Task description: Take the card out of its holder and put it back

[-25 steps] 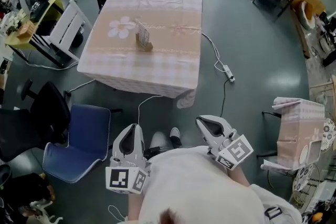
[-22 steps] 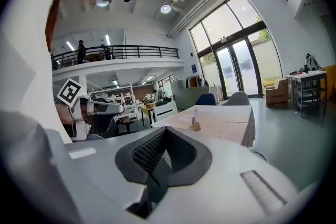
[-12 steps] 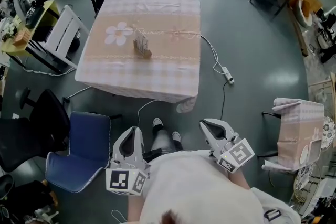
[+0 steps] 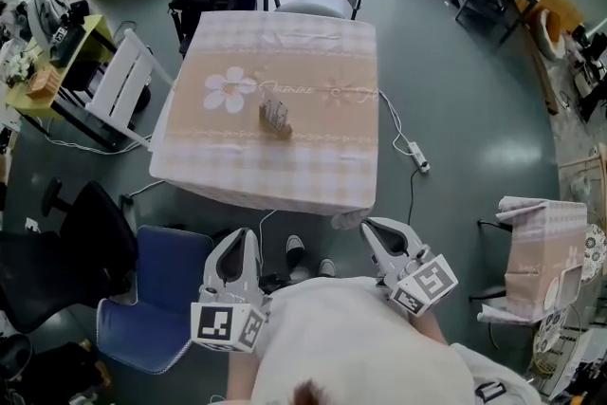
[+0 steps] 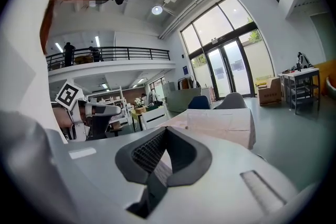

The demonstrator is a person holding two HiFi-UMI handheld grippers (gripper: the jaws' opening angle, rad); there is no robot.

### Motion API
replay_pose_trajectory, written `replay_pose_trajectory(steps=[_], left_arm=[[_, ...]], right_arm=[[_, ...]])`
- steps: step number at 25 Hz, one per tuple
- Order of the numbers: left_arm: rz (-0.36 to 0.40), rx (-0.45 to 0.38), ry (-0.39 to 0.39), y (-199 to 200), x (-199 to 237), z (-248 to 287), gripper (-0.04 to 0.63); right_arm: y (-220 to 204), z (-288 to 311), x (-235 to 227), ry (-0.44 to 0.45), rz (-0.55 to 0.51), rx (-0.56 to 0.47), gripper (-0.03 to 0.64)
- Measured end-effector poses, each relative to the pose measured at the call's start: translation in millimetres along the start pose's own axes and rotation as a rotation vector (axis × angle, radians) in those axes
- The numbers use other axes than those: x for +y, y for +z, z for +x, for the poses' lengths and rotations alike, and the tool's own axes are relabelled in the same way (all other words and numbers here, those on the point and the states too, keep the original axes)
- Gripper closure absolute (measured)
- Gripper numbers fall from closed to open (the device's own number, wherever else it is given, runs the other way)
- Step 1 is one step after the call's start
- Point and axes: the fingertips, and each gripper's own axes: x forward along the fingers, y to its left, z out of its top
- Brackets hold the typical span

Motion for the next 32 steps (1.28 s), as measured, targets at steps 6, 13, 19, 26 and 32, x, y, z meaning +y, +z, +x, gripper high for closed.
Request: replay_pose_trajectory(steps=[6, 13, 19, 26, 32], left_arm=[[0.01, -0.012, -0.041, 17, 15, 21, 0.595], [0.003, 0.019, -0.072, 10, 29, 27, 0.595], [0.009, 0.018, -0.057, 12, 47, 20, 0.595], [0.02, 0.031, -0.026, 9, 64, 20, 0.595], [-0.002, 0.047, -0.038, 7, 62, 32, 0.595]], right_arm=[[1, 21, -1, -0.023, 0.015, 0.014, 0.617], [-5, 44, 5, -0.021, 0.05, 0.019, 0.617], [-3, 59, 17, -0.01, 0.045, 0.004, 0.617], [-4, 68, 12, -0.025, 0.06, -0.018, 0.617], [-2, 78, 4, -0.03, 0.067, -0.009, 0.617]])
